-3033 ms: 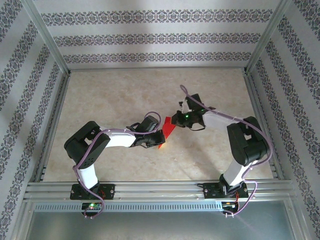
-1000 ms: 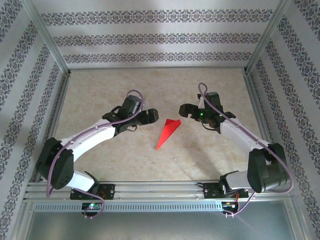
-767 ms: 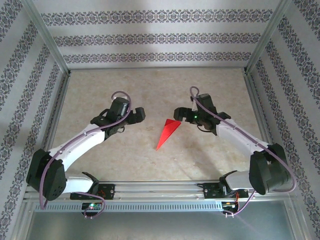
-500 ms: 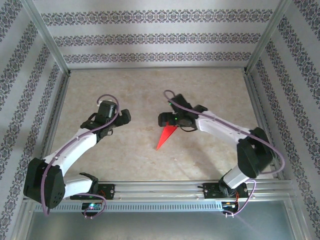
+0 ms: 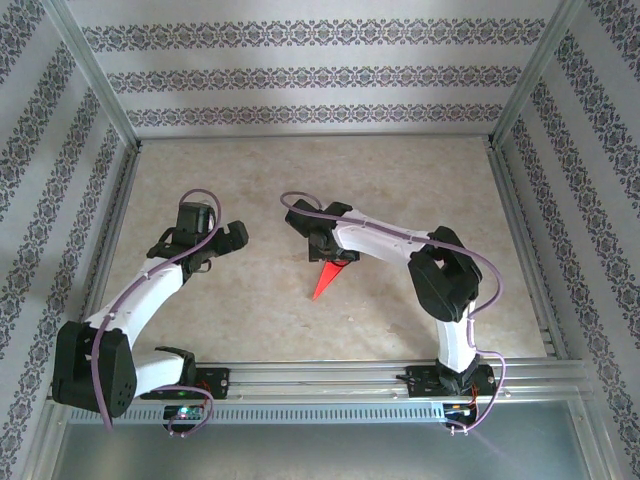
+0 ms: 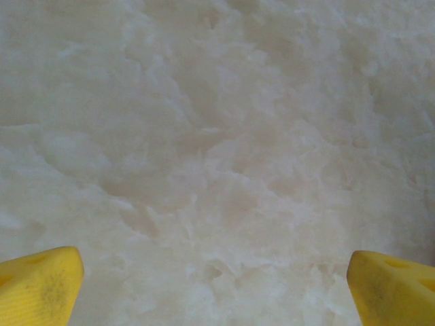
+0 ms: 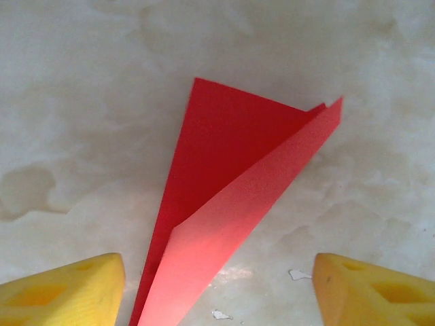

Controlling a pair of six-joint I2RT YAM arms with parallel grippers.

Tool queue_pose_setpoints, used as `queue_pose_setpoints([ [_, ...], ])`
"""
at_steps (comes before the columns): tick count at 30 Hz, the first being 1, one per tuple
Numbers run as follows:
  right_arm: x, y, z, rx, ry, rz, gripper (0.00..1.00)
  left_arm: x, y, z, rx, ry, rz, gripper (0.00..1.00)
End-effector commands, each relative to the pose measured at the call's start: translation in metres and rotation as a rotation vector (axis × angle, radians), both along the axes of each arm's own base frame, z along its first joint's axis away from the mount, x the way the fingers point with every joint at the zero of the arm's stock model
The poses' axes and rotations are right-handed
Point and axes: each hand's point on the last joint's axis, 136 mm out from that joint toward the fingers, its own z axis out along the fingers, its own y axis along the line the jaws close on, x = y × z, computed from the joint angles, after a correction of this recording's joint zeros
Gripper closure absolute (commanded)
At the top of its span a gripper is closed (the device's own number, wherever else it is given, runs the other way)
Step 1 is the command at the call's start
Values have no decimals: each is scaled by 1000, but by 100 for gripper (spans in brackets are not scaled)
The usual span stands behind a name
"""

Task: Fold a paper plane with a square sheet of paper (pick it up from the middle)
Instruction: Turn over a paper plane at the center of the table.

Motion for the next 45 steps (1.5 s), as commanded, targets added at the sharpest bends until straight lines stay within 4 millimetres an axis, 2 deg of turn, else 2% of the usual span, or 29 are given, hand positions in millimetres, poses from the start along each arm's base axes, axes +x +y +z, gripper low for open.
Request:
queue_pose_setpoints([
  [1, 2, -13, 3, -46, -19, -98, 30, 3, -2, -3, -7, 3, -36, 0],
  [7, 8, -9, -11, 2, 25, -158, 35, 3, -3, -6, -9, 19, -43, 0],
  [13, 5, -6, -21, 23, 54, -177, 37, 2, -4, -8, -17, 27, -45, 0],
  [17, 0, -7, -24, 34, 78, -187, 45, 2, -4, -9, -18, 30, -44, 0],
  [23, -1, -7, -20, 65, 59, -199, 61, 2, -7, -9, -29, 34, -54, 0],
  [29, -1, -6, -19, 78, 63, -210, 85, 2, -8, -9, -35, 41, -61, 0],
  [32, 2, -6, -9, 91, 38, -205, 95, 0, -7, -8, -39, 42, -50, 0],
  [34, 7, -2, 2, 113, 13, -179, 98, -1, -6, -6, -44, 40, -35, 1],
  [36, 15, 7, 18, 153, -23, -133, 99, -2, -4, -4, -48, 39, -14, 0],
  [39, 28, 33, 42, 269, -69, -18, 99, -3, 0, 1, -60, 31, 15, 1],
  [45, 46, 105, 86, 579, -110, 217, 97, -9, 14, 14, -77, 10, 102, 0],
])
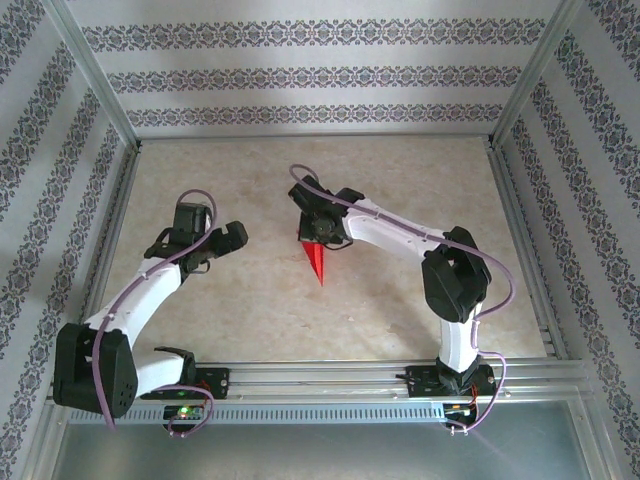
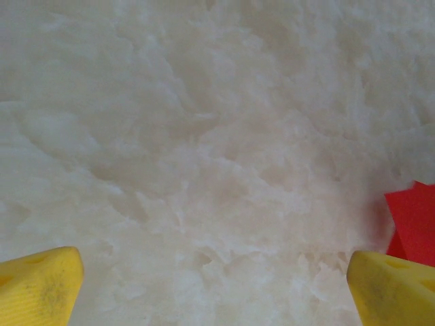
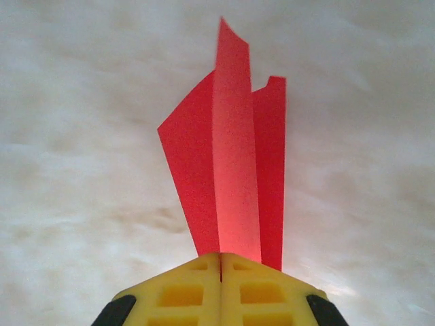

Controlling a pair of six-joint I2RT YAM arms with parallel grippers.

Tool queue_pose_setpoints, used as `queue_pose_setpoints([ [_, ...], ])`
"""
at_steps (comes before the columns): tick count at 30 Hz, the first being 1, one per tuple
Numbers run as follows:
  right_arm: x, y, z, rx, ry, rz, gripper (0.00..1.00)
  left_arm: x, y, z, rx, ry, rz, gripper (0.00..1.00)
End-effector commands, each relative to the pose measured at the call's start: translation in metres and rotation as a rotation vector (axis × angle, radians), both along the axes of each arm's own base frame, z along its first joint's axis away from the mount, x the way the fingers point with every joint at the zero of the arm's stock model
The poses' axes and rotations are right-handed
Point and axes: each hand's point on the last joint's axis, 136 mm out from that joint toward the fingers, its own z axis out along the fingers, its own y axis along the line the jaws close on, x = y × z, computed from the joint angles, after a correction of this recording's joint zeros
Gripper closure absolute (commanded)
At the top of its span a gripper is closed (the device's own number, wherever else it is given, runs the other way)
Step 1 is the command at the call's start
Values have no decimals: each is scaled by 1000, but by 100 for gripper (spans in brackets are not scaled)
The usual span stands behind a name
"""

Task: Fold a paper plane with a square sheet of paper (pick it up from the middle)
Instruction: Turn over a paper plane at the center of the table.

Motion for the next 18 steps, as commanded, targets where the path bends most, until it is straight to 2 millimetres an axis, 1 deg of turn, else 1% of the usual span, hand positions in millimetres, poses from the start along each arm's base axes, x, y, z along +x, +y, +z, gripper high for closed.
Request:
queue_pose_setpoints([
  [1, 12, 53, 41, 233, -87, 196, 97, -5, 15, 15, -7, -14, 87, 0],
  [2, 12, 63, 45, 282, -90, 226, 97, -6, 16, 18, -9, -20, 99, 0],
  [5, 15, 83, 46, 407, -73, 271, 96, -10, 20, 29, -17, -47, 123, 0],
  [8, 19, 91, 35, 514, -38, 274, 96, -12, 19, 38, -33, -75, 127, 0],
  [9, 20, 91, 28, 527, -22, 266, 96, -13, 18, 40, -43, -82, 128, 0],
  [12, 22, 87, 5, 560, 24, 244, 95, -12, 7, 42, -101, -95, 89, 0],
  [15, 24, 81, -13, 612, 60, 219, 95, -9, -10, 39, -180, -84, 37, 4],
  [18, 23, 66, -35, 607, 90, 176, 95, -4, -27, 33, -274, -65, -8, 7],
])
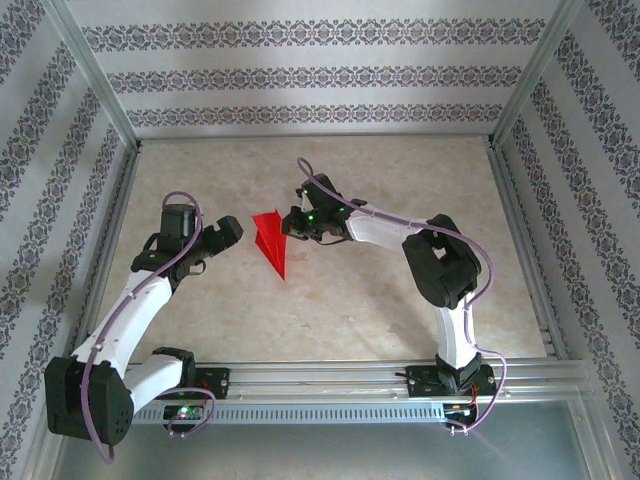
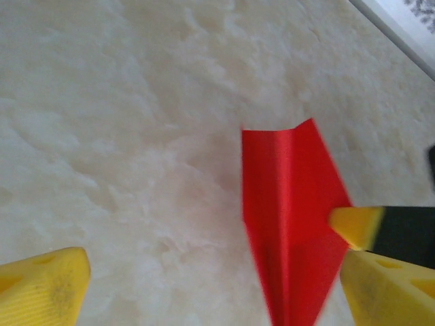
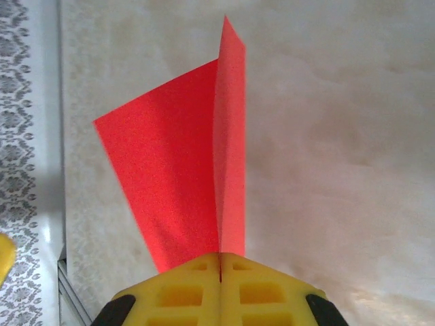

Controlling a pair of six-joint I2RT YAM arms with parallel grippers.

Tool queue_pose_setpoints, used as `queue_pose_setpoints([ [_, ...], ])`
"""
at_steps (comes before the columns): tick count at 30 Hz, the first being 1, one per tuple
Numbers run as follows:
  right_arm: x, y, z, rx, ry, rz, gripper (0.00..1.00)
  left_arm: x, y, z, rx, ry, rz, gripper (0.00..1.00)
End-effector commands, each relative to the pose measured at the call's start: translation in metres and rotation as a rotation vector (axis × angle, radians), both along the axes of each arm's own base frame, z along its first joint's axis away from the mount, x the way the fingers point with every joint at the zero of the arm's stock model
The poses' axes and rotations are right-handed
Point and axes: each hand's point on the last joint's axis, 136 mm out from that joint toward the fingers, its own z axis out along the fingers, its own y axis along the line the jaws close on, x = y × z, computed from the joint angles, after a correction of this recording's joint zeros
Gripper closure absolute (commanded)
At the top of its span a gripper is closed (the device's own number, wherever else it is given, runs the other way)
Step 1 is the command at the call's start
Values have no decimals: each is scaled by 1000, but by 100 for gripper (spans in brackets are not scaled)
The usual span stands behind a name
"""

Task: Fold a paper plane with a square sheet of paper (pick it up from the middle)
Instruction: Turn over a paper plane at the center of the table.

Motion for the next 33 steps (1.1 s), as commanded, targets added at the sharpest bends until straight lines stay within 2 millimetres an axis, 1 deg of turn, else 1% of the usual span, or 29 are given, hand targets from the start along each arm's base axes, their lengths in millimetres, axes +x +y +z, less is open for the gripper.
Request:
queue_pose_setpoints([
  [1, 0, -2, -6, 72, 24, -11, 95, 7, -24, -3, -152, 1, -62, 9],
  [4, -5, -17, -22, 54, 51, -37, 94, 10, -42, -7, -210, 11, -105, 13],
  [6, -8, -26, -32, 41, 66, -53, 94, 11, -55, -9, -218, 20, -133, 15],
  [8, -12, -35, -40, 33, 83, -74, 94, 12, -68, -14, -225, 45, -153, 20],
  [13, -14, -53, -45, 26, 87, -111, 93, 13, -104, -29, -244, 95, -208, 29],
  [18, -17, -59, -46, 22, 86, -109, 92, 16, -136, -41, -247, 137, -271, 41],
  [20, -18, -59, -47, 22, 86, -106, 92, 17, -140, -47, -227, 158, -271, 45],
  [21, -19, -59, -48, 21, 86, -104, 92, 17, -138, -51, -211, 168, -260, 47],
  [24, -20, -60, -48, 18, 88, -101, 92, 18, -136, -65, -190, 197, -241, 58],
  [26, -20, -60, -49, 17, 90, -97, 92, 20, -138, -70, -198, 210, -236, 65],
  [27, -21, -60, -50, 16, 91, -96, 92, 21, -137, -72, -197, 216, -230, 67],
  [29, -21, -61, -51, 16, 96, -95, 92, 23, -137, -75, -197, 217, -219, 70],
  [33, -21, -60, -50, 21, 97, -92, 92, 31, -144, -74, -214, 212, -230, 69],
])
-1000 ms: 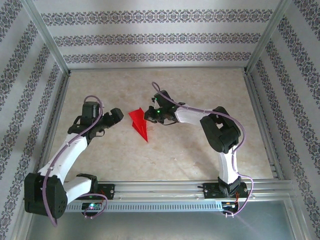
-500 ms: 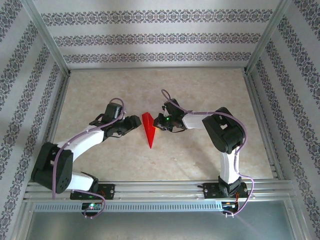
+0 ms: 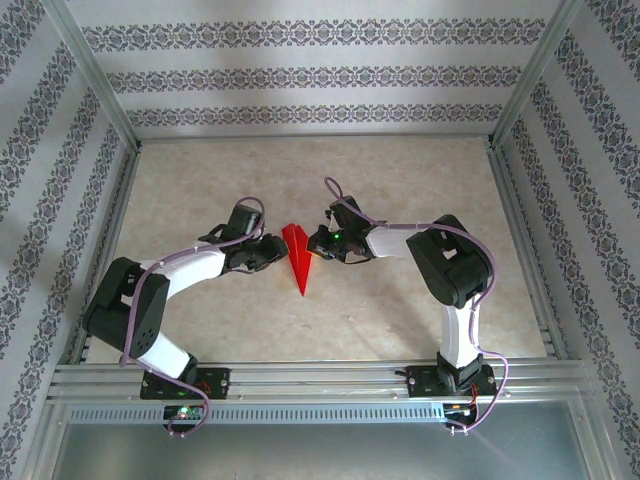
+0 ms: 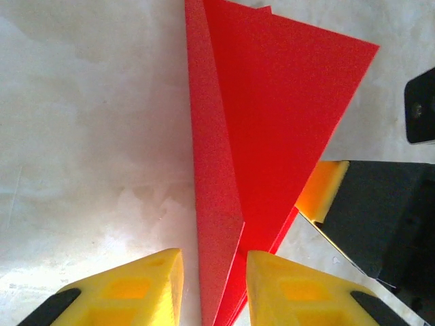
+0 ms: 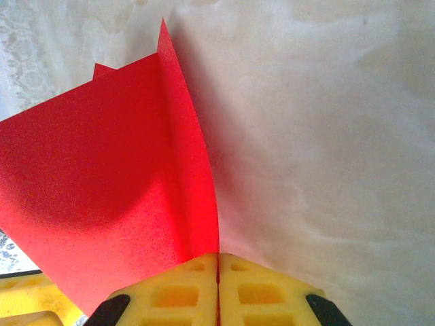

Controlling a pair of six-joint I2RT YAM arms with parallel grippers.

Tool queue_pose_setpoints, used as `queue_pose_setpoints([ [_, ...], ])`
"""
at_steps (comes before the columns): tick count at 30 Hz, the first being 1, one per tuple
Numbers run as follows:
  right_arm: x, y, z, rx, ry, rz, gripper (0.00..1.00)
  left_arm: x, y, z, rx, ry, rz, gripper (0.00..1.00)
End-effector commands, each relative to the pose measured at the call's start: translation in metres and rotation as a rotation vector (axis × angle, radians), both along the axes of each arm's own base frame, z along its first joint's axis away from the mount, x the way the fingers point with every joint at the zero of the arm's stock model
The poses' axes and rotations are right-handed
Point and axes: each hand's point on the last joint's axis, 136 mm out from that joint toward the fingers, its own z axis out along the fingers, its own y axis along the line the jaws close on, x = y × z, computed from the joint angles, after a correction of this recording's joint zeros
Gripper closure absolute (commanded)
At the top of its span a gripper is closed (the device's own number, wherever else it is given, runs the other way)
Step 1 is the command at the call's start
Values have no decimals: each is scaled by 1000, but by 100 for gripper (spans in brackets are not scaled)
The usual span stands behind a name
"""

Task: Fold a paper plane with a square sheet of paper (pick it up from the middle)
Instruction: Turn over a paper plane at the center of the table.

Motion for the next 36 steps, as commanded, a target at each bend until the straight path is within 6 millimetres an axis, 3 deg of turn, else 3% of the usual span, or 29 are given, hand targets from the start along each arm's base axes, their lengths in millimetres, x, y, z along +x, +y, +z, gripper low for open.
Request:
queue_pose_setpoints([
  [1, -1, 0, 9, 20, -23, 19, 92, 21, -12, 17, -37, -62, 6, 68],
  [6, -1, 0, 8, 21, -19, 17, 92, 26, -15, 10, -32, -42, 5, 68],
  [14, -3, -2, 10, 24, -15, 13, 89, 25, -10, -7, 16, 20, 23, 90],
  [19, -4, -6, 11, 25, -13, 9, 86, 21, -4, -11, 38, 33, 43, 98],
  [25, -9, -8, 8, 28, -2, 18, 85, 15, 4, -18, 53, 40, 76, 100],
  [36, -13, -20, -1, -6, 28, -30, 92, 3, 22, -26, 92, 51, 148, 100],
])
